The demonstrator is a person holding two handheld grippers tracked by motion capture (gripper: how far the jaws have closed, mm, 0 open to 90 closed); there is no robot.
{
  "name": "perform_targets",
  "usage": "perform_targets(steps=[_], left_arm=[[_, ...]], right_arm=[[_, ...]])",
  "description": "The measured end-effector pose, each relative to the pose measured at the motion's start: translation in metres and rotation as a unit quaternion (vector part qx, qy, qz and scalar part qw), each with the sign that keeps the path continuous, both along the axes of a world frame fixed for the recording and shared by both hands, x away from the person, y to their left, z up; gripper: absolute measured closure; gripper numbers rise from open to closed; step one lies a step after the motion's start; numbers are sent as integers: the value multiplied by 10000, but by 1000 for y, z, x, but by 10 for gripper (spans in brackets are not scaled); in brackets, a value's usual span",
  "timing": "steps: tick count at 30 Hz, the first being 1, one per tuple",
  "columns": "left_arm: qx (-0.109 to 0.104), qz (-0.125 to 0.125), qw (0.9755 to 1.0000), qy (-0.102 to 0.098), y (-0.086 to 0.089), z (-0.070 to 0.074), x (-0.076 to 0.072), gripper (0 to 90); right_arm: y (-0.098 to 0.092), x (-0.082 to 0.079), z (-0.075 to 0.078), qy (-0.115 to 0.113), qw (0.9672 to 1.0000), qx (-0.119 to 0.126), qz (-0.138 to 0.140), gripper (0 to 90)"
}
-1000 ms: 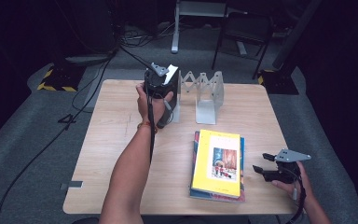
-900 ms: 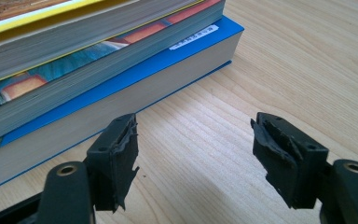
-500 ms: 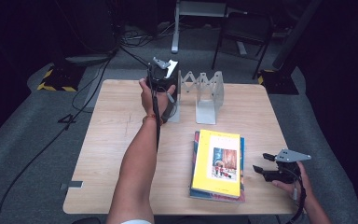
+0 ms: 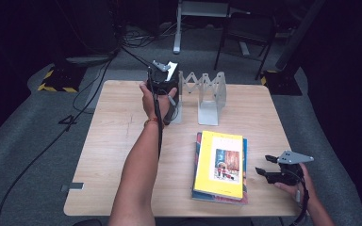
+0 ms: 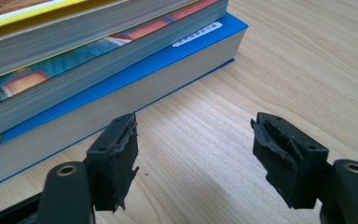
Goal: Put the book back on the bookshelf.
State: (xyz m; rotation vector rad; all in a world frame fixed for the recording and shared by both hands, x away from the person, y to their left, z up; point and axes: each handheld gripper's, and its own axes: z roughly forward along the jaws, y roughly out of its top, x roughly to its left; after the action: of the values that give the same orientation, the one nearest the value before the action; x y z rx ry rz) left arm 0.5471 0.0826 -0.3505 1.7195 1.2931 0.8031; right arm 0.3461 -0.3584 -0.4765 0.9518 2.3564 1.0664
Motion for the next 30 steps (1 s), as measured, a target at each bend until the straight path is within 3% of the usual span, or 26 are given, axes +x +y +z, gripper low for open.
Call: perform_targets(steps=[9,18,20,22,28,30], left_arm=[[117,-196,9996,-150,7,7,-13,436],[-48,-506,9980,-370,21,20,-32,417],[-63,-648,9970,-426,25,22,-38,427],[56,-798,9957,-466,29,24,-45,426],[134,-1200,9918,-427,38,26,-66,365],[180,-1410,9890,-404,41,24,-75,342]], right_arm=[[0,-1,1,-20,10000,-5,-31,315],[1,0,1,-21,10000,4,-51,312],[1,0,1,-18,10000,-13,-47,311],[1,0,1,-15,10000,-10,-46,310],[1,0,2,-14,10000,20,-50,306],[1,0,2,-17,10000,20,-68,303]])
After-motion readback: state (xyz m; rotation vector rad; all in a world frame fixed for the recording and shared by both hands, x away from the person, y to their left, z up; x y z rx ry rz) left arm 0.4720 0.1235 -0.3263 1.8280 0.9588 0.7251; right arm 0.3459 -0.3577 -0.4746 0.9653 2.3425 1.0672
